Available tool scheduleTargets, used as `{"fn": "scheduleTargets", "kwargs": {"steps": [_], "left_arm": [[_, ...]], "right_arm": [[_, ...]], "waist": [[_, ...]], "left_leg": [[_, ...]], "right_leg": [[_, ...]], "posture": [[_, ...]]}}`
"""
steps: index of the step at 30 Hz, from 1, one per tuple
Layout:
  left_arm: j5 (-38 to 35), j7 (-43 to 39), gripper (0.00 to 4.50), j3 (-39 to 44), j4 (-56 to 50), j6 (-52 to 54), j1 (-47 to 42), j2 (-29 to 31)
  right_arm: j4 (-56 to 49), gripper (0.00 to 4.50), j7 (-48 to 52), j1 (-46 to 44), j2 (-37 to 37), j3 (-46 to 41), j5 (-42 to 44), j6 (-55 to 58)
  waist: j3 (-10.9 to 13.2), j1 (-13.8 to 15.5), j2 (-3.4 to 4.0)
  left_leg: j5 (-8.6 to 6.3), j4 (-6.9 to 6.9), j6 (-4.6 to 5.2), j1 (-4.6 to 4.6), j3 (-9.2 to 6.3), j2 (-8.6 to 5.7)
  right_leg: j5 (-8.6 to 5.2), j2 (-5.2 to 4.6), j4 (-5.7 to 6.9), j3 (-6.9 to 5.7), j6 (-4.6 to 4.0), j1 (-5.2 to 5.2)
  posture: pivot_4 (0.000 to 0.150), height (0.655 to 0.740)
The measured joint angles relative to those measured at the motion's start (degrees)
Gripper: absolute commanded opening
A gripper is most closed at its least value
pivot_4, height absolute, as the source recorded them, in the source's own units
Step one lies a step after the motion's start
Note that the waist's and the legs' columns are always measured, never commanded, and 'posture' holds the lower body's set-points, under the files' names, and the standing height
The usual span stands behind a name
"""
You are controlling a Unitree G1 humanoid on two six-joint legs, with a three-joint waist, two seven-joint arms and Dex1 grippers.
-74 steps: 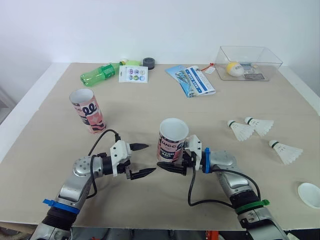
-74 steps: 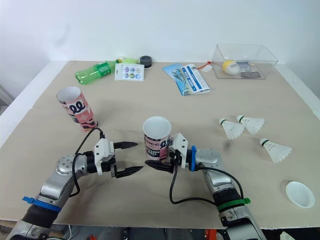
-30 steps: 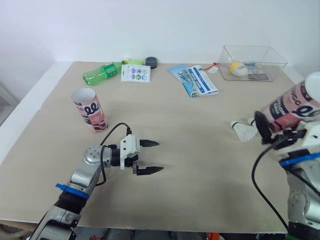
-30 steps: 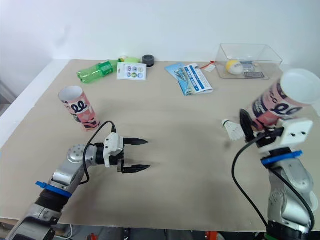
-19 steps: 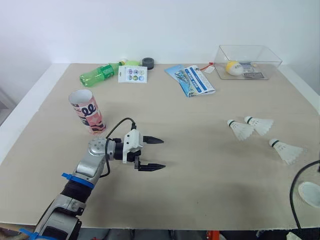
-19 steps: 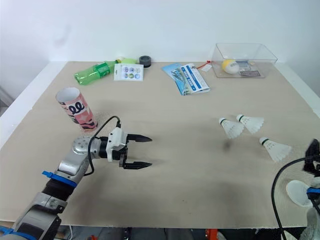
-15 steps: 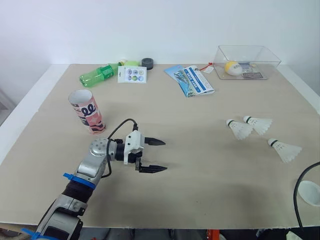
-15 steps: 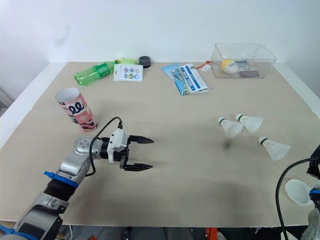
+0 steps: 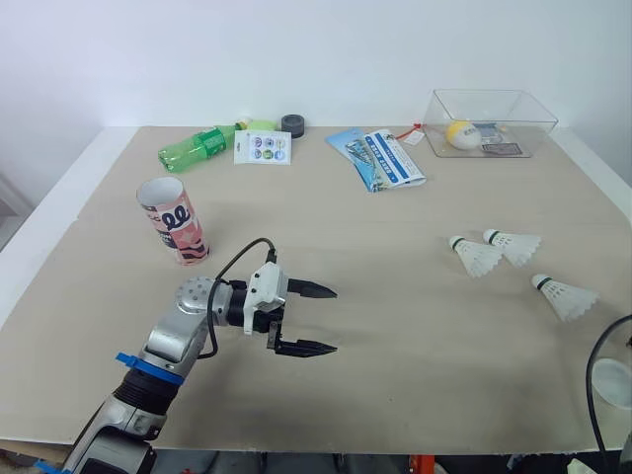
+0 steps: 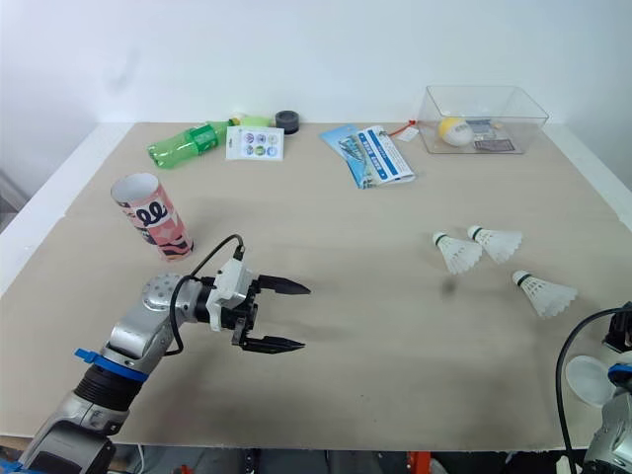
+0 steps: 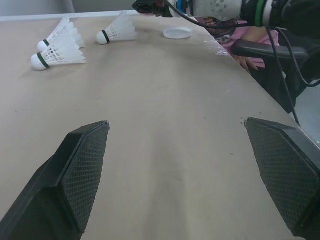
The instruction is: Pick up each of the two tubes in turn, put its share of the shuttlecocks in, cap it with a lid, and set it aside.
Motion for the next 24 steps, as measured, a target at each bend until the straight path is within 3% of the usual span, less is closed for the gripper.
{"fn": "scheduleTargets", "kwargs": {"steps": [10, 11, 12, 13, 21, 24], "left_arm": [[0.0, 1.0, 4.5, 0.0, -0.3, 0.0, 0.1, 0.2], [0.0, 1.2, 4.5, 0.0, -0.3, 0.0, 0.1, 0.3], [0.0, 1.3, 4.5, 0.0, -0.4, 0.0, 0.2, 0.3], [0.0, 1.4, 4.5, 0.0, -0.4, 0.0, 0.3, 0.3], [0.0, 1.5, 4.5, 0.0, -0.9, 0.0, 0.4, 0.3], [0.0, 1.5, 4.5, -0.1, -0.9, 0.0, 0.4, 0.3]], "right_arm": [[14.5, 3.78, 0.7, -4.9, -3.4, 0.6, 1.0, -4.2], [15.9, 4.07, 1.1, -5.4, -4.1, 1.0, 1.0, -4.6], [16.2, 4.43, 1.3, -5.5, -4.3, 1.1, 1.0, -4.8], [16.8, 4.49, 1.5, -5.8, -4.5, 1.4, 1.0, -5.1], [17.2, 4.49, 2.8, -4.5, -5.1, 2.7, 1.1, -6.8], [13.0, 4.49, 2.8, -1.7, -4.6, 2.7, 1.9, -5.4]], "waist": [[0.0, -0.5, 0.0], [0.0, -0.7, 0.0], [0.0, -0.7, 0.0], [0.0, -0.9, -0.01], [0.0, -1.1, -0.01], [0.0, -1.0, 0.0]], "left_leg": [[0.0, 0.0, 0.0, 0.02, 0.02, -0.01], [0.0, 0.0, 0.0, 0.02, 0.02, -0.02], [0.0, 0.0, 0.0, 0.02, 0.02, -0.03], [0.0, 0.0, 0.0, 0.02, 0.02, -0.03], [0.0, 0.0, 0.0, 0.05, 0.01, -0.03], [0.0, -0.01, 0.0, 0.05, 0.01, -0.04]], "right_leg": [[0.0, 0.0, 0.0, 0.04, 0.01, 0.03], [0.0, 0.0, -0.01, 0.04, 0.02, 0.05], [0.0, 0.0, -0.01, 0.05, 0.02, 0.05], [0.0, 0.0, -0.01, 0.05, 0.02, 0.06], [-0.01, 0.0, -0.01, 0.05, 0.03, 0.08], [-0.02, 0.0, -0.01, 0.06, 0.04, 0.08]], "posture": [[0.15, 0.74], [0.15, 0.74], [0.15, 0.74], [0.15, 0.74], [0.15, 0.74], [0.15, 0.74]]}}
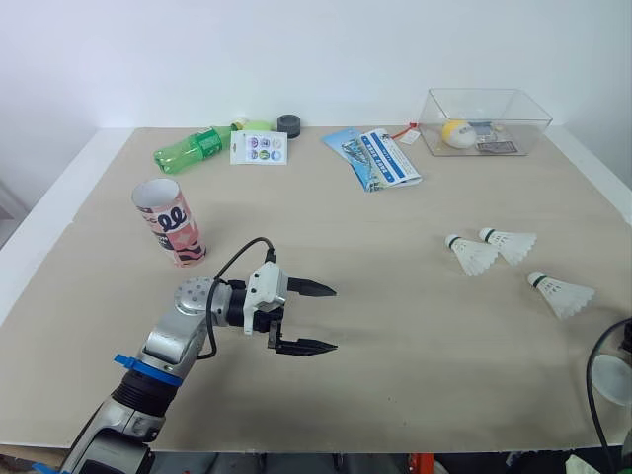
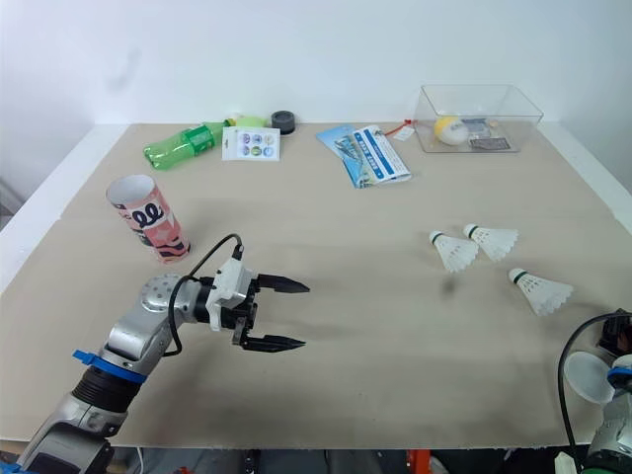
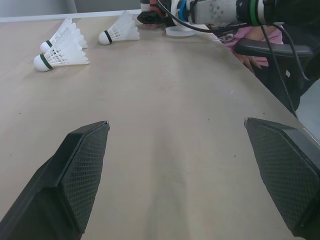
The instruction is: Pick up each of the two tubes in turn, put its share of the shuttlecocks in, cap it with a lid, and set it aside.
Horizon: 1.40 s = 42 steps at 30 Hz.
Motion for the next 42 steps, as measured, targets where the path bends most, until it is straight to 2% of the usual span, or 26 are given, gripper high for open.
{"fn": "scheduleTargets", "kwargs": {"steps": [8, 13, 24, 42], "left_arm": [[0.0, -0.6, 4.5, -1.1, 0.1, 0.6, -0.2, 0.1], [0.0, -1.4, 4.5, -1.5, 0.8, 0.6, -1.1, -0.7], [0.0, -2.3, 4.5, -1.6, 2.3, 0.5, -2.0, -1.5], [0.5, -3.0, 4.5, -2.2, 4.6, -0.6, -3.4, -2.8]], "right_arm": [[-16.7, 4.49, -2.0, 7.2, 2.8, -0.4, 3.8, 8.9], [-22.1, 4.49, -3.1, 10.4, 4.5, -0.5, 5.2, 12.9], [-26.8, 4.49, -4.4, 15.1, 5.9, -1.2, 5.9, 15.9], [-37.9, 4.49, -5.7, 17.7, 10.1, -1.2, 8.0, 22.5]], "waist": [[0.0, 0.0, 0.0], [0.0, 0.0, 0.0], [0.0, 0.0, 0.0], [0.0, 0.0, 0.0]], "left_leg": [[0.0, 0.01, 0.0, 0.02, 0.0, 0.02], [0.0, 0.0, 0.0, 0.01, 0.0, 0.02], [0.0, 0.0, 0.0, 0.01, 0.01, 0.02], [-0.01, 0.0, -0.01, -0.04, 0.01, 0.02]], "right_leg": [[0.01, 0.01, 0.0, 0.01, -0.01, 0.0], [0.01, 0.0, 0.0, 0.02, -0.02, -0.01], [0.0, 0.0, 0.0, 0.02, -0.02, -0.03], [0.0, -0.01, -0.01, 0.02, -0.02, -0.08]], "posture": [[0.15, 0.74], [0.15, 0.74], [0.15, 0.74], [0.15, 0.74]]}}
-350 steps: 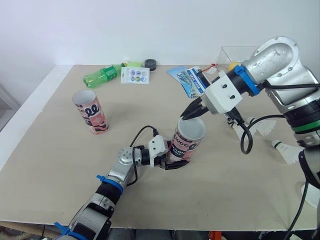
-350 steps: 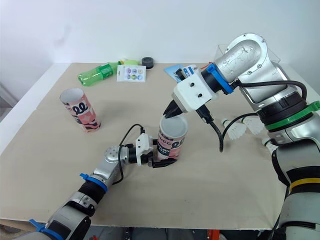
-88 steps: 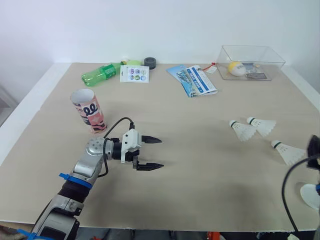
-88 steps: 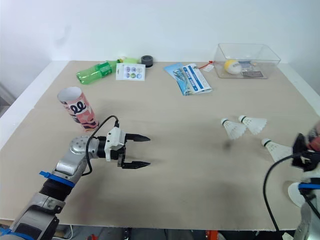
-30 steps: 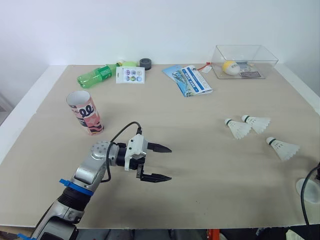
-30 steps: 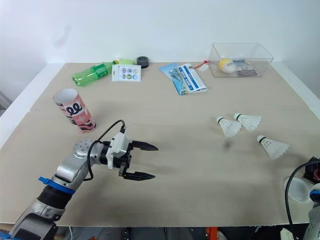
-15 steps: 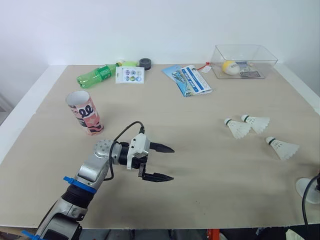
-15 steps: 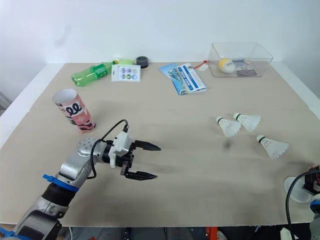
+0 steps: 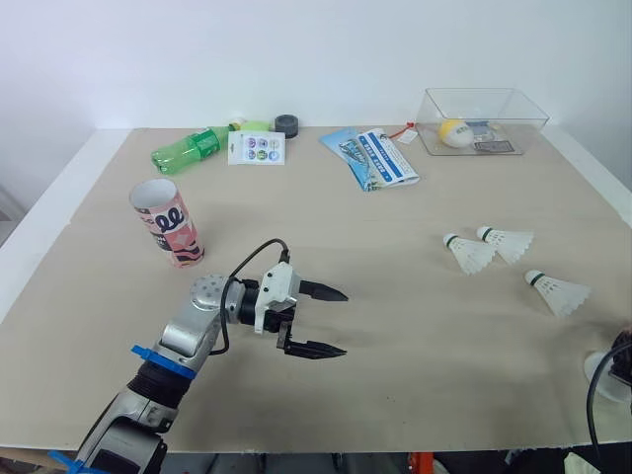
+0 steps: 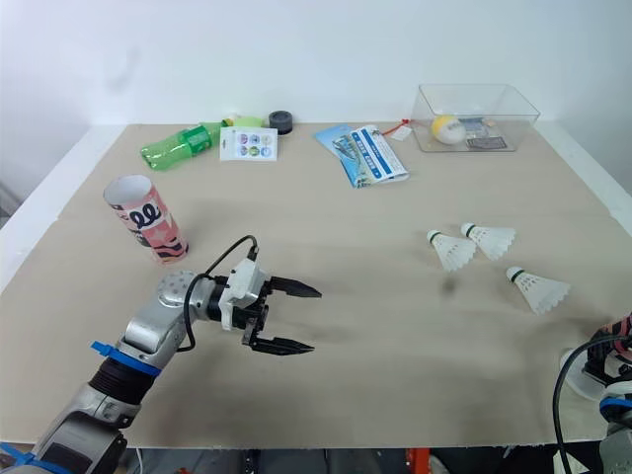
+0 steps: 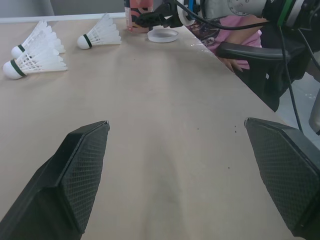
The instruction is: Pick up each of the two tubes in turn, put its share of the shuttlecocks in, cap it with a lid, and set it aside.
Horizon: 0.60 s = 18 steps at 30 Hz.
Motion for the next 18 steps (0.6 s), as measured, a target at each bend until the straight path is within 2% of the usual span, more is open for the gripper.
{"fn": "scheduleTargets", "kwargs": {"steps": [4, 10, 18], "left_arm": [[0.0, -0.4, 4.5, -0.3, 0.2, 0.0, -0.1, -0.1], [0.1, -0.9, 4.5, -0.5, 1.4, -0.7, -0.2, -0.2], [0.1, -0.6, 4.5, -0.6, 3.2, -1.2, -0.9, -0.7]], "right_arm": [[-2.2, 4.49, -0.7, 0.3, 0.8, 0.0, 0.1, 1.1], [-10.9, 4.49, -1.8, 1.6, 3.0, 0.7, 1.4, 5.0], [-22.8, 4.49, 4.2, 3.9, 1.3, 8.1, 4.7, 11.0]], "waist": [[0.0, 0.0, 0.0], [0.0, 0.0, 0.01], [0.0, 0.0, -0.01]], "left_leg": [[0.0, -0.01, 0.0, 0.0, 0.0, 0.01], [0.0, -0.02, 0.0, -0.05, 0.0, 0.02], [0.0, -0.02, 0.0, -0.1, -0.01, 0.04]], "right_leg": [[-0.01, 0.01, 0.0, -0.01, -0.01, -0.02], [-0.01, 0.0, 0.0, -0.01, -0.01, -0.07], [-0.01, 0.0, -0.01, -0.02, -0.01, -0.11]], "posture": [[0.15, 0.74], [0.15, 0.74], [0.15, 0.74]]}}
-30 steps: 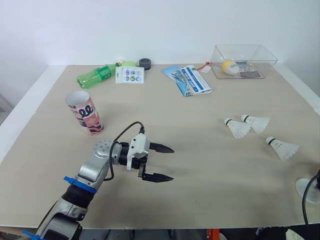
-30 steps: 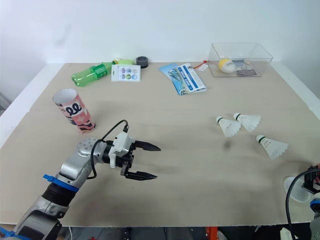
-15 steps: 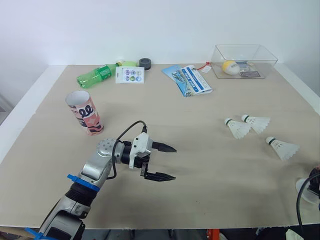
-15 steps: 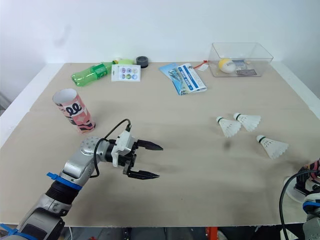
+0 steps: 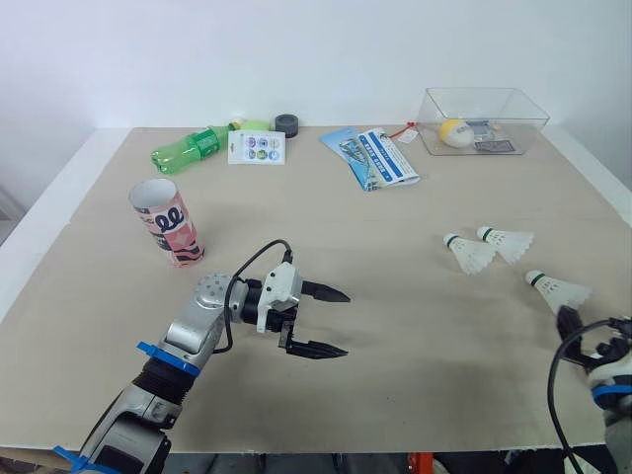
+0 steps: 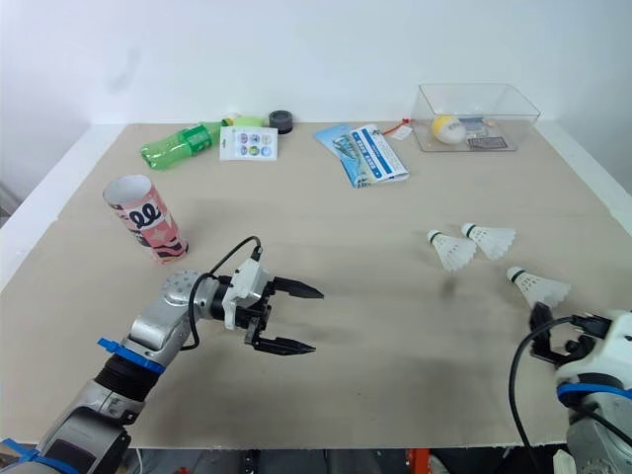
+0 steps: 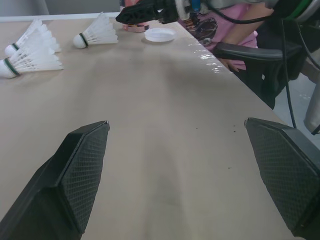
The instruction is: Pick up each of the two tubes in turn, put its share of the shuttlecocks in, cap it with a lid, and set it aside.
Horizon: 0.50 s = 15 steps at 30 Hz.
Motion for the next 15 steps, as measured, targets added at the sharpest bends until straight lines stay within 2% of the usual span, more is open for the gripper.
{"fn": "scheduleTargets", "kwargs": {"steps": [6, 11, 15], "left_arm": [[0.6, 2.6, 4.5, 0.5, 0.2, -0.7, 0.2, 0.0], [1.8, 10.3, 4.5, 4.1, -1.4, -1.1, 3.5, 0.4], [3.5, 18.4, 4.5, 6.8, -5.1, -0.6, 8.5, 0.8]], "right_arm": [[0.0, 4.49, 9.3, -4.7, -4.0, 5.9, 1.5, -1.0], [2.2, 4.49, 31.5, -12.1, -11.5, 16.2, 4.3, -7.0], [9.6, 4.49, 46.9, -18.8, -14.0, 25.2, 3.8, -11.2]], "waist": [[0.0, -0.1, -0.05], [0.1, 0.0, -0.17], [0.3, 0.7, -0.41]], "left_leg": [[0.0, 0.0, 0.0, -0.02, 0.02, 0.01], [0.0, 0.01, 0.0, -0.02, -0.11, 0.06], [-0.01, 0.04, -0.02, -0.12, -0.16, 0.05]], "right_leg": [[0.02, 0.01, 0.0, 0.0, 0.01, -0.04], [0.01, 0.12, 0.0, -0.09, 0.0, 0.02], [0.05, 0.1, -0.03, -0.17, 0.11, 0.0]], "posture": [[0.15, 0.74], [0.15, 0.74], [0.15, 0.74]]}}
